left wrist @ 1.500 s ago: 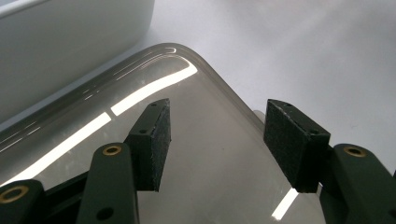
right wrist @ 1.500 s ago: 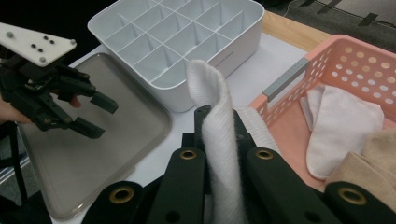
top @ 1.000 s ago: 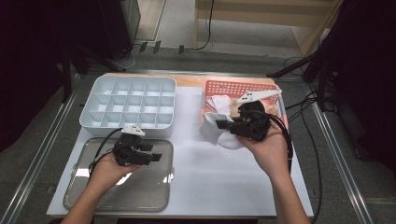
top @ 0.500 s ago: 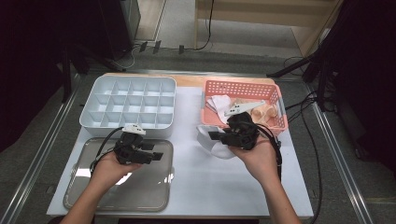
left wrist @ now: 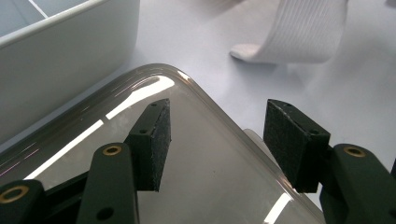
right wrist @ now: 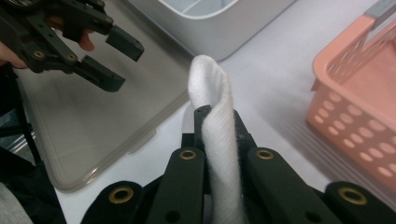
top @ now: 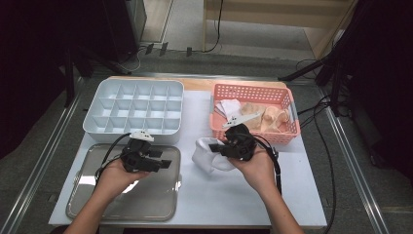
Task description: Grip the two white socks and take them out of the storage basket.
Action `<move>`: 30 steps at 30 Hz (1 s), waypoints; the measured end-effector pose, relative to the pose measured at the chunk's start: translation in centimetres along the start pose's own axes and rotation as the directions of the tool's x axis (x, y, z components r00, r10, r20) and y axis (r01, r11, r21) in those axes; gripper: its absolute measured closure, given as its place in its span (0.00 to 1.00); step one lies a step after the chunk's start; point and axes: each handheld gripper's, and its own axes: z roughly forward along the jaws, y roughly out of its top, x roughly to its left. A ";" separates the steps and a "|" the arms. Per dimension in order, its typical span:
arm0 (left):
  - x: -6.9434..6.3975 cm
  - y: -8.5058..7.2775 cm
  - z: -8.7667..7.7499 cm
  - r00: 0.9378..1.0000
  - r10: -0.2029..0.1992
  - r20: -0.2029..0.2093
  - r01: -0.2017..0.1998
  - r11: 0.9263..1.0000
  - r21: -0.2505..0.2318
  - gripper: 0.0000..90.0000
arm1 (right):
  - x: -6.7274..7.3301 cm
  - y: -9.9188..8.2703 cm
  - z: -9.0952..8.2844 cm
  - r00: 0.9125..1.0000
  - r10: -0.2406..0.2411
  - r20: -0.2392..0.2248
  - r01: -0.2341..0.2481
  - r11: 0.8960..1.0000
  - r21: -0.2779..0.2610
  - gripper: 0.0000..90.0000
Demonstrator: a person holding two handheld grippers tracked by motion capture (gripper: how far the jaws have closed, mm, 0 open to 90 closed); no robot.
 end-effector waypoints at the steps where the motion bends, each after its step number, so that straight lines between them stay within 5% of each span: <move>1: 0.0 0.0 0.0 1.000 0.001 -0.001 -0.001 1.000 0.000 0.47 | 0.0 -0.1 0.3 1.000 -0.001 -0.002 0.001 1.000 0.003 0.98; 18: -0.1 -0.1 -0.1 1.000 0.009 -0.003 -0.009 1.000 0.001 0.47 | 0.7 -1.8 4.7 0.999 -0.027 -0.030 0.029 0.997 0.068 0.98; 30: -0.1 -0.1 -0.1 1.000 0.010 -0.002 -0.010 1.000 0.000 0.47 | 0.2 -3.2 7.0 0.999 0.007 -0.053 -0.001 0.994 0.112 0.92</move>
